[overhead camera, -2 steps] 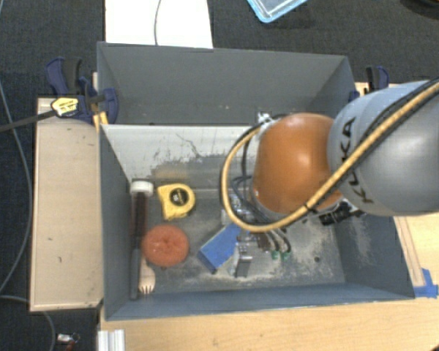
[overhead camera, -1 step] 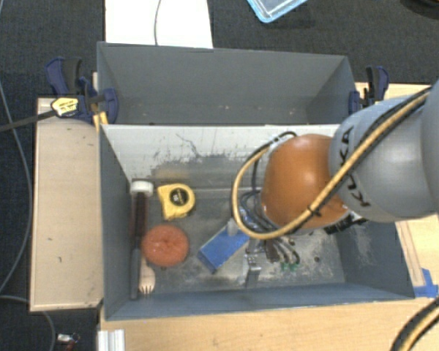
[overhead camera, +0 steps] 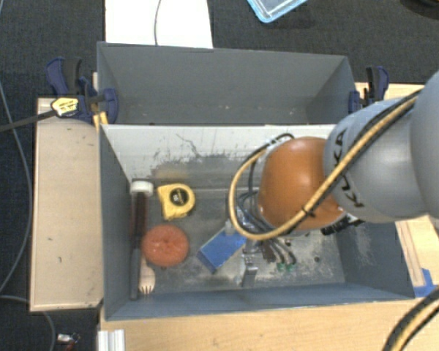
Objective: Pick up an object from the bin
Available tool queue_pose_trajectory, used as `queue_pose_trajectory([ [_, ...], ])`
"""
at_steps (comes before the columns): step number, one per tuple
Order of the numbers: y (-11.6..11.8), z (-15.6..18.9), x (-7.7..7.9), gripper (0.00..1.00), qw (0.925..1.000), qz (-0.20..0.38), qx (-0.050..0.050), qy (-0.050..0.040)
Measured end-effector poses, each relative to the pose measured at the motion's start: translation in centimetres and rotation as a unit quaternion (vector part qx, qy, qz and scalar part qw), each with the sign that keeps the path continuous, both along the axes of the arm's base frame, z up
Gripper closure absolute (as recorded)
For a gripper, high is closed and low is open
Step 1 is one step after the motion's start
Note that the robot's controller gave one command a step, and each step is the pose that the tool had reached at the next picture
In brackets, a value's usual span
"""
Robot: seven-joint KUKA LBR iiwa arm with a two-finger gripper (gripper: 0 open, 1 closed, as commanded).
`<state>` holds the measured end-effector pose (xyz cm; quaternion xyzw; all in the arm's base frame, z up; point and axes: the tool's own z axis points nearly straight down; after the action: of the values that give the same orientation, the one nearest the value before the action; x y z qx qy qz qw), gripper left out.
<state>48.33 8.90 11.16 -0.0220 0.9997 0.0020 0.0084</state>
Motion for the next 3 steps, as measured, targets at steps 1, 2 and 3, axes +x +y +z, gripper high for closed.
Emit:
queue_pose_trajectory([
  [1, -1.4, -0.2, 4.9, 0.0, 0.9986, 0.053, -0.001, 0.0022],
  [2, -2.7, -1.8, 5.3, 0.0, 0.999, -0.045, 0.0, 0.0029],
  [3, -2.1, -2.9, 6.2, 0.0, 0.9982, -0.06, 0.001, 0.0006],
])
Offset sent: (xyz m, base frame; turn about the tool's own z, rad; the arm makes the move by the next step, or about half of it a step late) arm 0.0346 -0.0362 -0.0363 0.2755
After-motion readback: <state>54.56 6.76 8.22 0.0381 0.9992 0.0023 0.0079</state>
